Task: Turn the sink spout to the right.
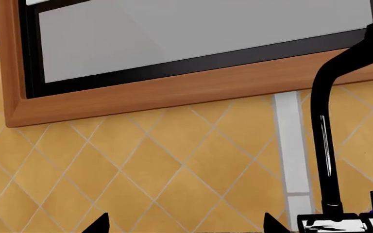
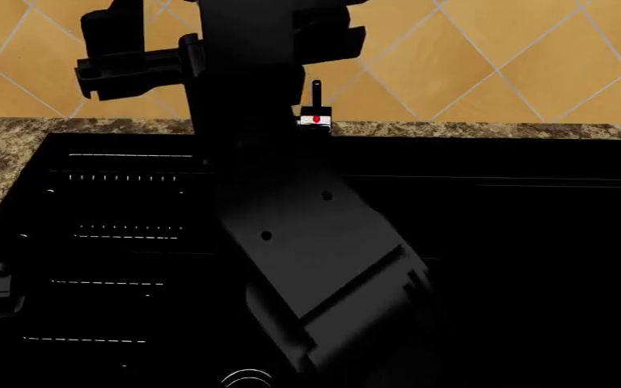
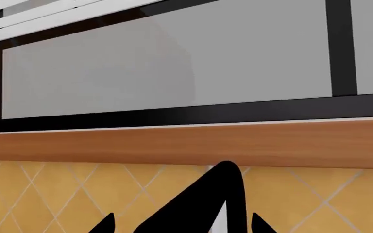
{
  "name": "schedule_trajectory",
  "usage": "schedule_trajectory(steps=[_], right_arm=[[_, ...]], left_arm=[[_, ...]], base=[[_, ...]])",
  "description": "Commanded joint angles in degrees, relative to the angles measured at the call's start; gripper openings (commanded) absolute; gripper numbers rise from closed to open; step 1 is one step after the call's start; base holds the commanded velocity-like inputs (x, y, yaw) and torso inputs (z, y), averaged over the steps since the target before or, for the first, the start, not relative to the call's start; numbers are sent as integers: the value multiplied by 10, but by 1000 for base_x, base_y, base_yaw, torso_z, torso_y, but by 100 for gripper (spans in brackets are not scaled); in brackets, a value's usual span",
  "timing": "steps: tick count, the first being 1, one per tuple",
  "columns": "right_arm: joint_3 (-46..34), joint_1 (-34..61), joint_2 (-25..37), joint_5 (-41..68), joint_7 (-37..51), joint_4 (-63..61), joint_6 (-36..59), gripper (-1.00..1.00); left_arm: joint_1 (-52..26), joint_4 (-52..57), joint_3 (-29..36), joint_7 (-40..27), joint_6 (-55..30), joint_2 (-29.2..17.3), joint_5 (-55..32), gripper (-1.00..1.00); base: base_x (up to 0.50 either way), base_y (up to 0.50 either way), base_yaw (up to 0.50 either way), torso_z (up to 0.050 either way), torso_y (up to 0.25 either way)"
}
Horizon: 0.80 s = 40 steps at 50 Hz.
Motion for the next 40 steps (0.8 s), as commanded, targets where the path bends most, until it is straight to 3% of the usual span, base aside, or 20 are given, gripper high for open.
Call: schedule_trajectory(steps=[1,40], right_arm=[[-15,16,4,11,2,28,-22,100],[-22,6,59,36,63,-39,2,100]], left_arm=[[-1,0,1,-1,0,-1,-2,100],[0,1,2,-5,4,-6,-8,100]], base=[[0,0,0,0,0],[0,0,0,0,0]])
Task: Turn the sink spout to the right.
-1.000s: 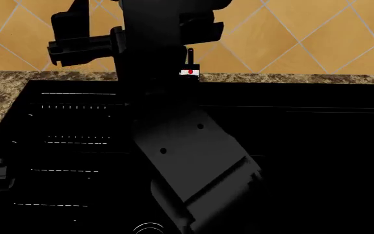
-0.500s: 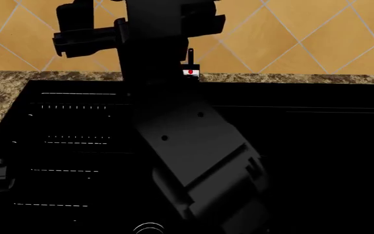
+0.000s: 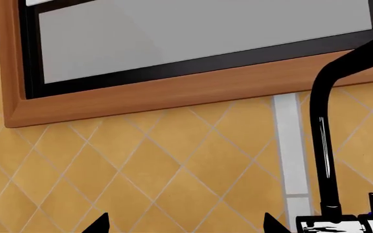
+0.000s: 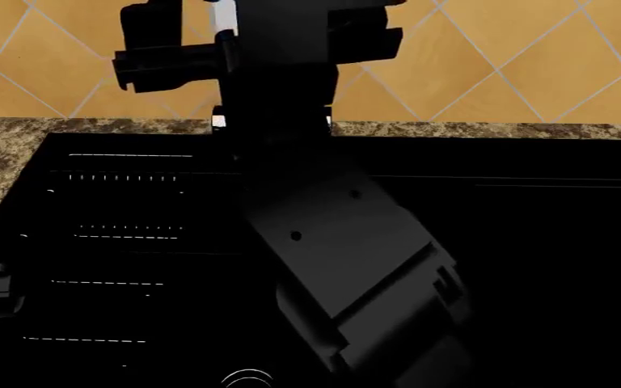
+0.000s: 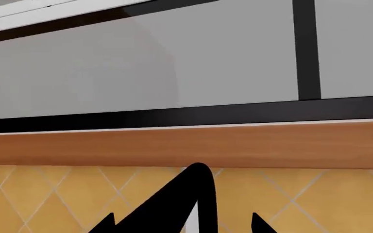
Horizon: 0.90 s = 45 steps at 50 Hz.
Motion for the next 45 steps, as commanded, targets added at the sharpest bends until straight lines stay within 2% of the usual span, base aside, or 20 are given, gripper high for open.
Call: schedule_trajectory(steps=[1,45], right_arm=[[0,-3,17,8,21,-31,15,100],[6,-21,62,22,59,-81,35,100]], left_arm=[[0,1,1,-1,-2,-1,-2,100],[-2,-2,3,-8,-1,-6,-7,100]], base=[[0,0,0,0,0],[0,0,0,0,0]])
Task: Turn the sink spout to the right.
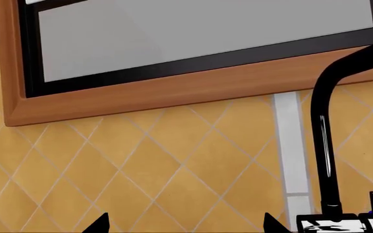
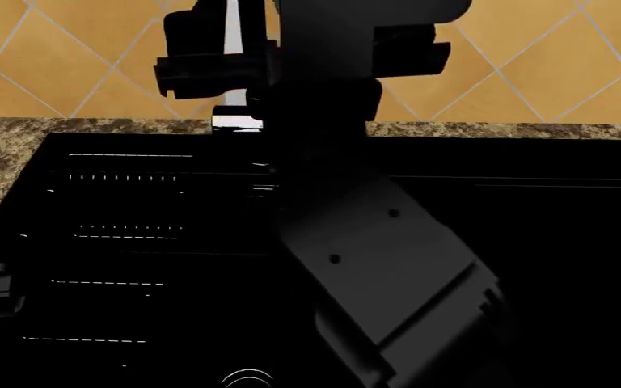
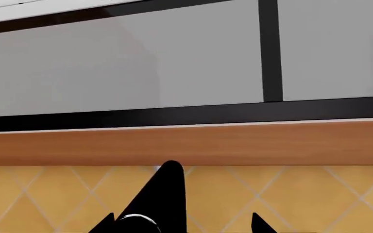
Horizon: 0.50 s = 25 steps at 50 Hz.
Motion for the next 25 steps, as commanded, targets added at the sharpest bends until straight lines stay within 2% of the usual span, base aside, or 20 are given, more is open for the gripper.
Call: schedule_trajectory(steps=[1,25], right_arm=[[3,-4,14,3,11,-15,7,100],[11,-3,50,14,36,-54,38,100]], left_arm=[[-1,0,1,-2,-1,-1,-1,100],[-1,-1,3,-6,0,-3,-2,100]], base=[[0,0,0,0,0],[0,0,0,0,0]])
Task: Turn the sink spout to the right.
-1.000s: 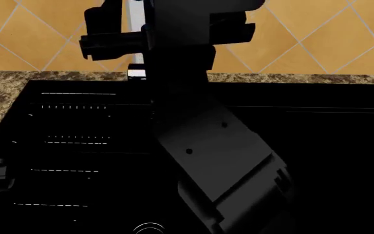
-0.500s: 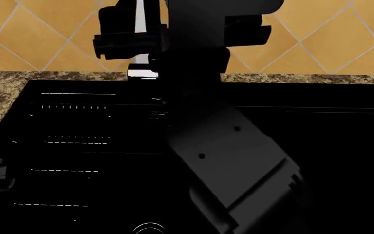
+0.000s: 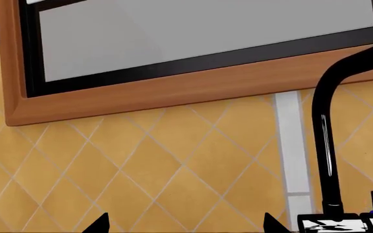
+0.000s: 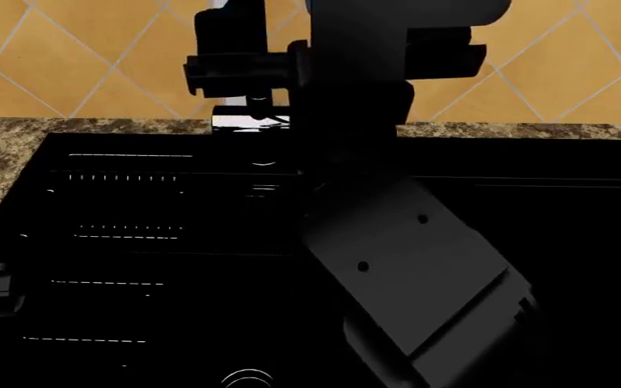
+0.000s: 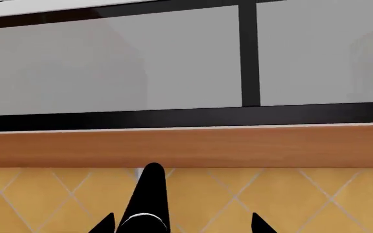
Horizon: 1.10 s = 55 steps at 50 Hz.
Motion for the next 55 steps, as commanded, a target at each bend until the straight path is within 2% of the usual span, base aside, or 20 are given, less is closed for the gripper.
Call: schedule_trajectory(steps=[1,24,55], right_arm=[[3,-2,19,3,11,-18,13,100],[8,-22,41,-5,19,-25,2,100],[17,8,61,-6,24,-23,18,100]], left_arm=[[0,-1,1,-2,2,-1,0,100],[0,0,2,-7,2,-3,-1,100],[-3,0,5,-10,-4,-7,-5,100]], base=[[0,0,0,0,0],[0,0,0,0,0],[0,0,0,0,0]])
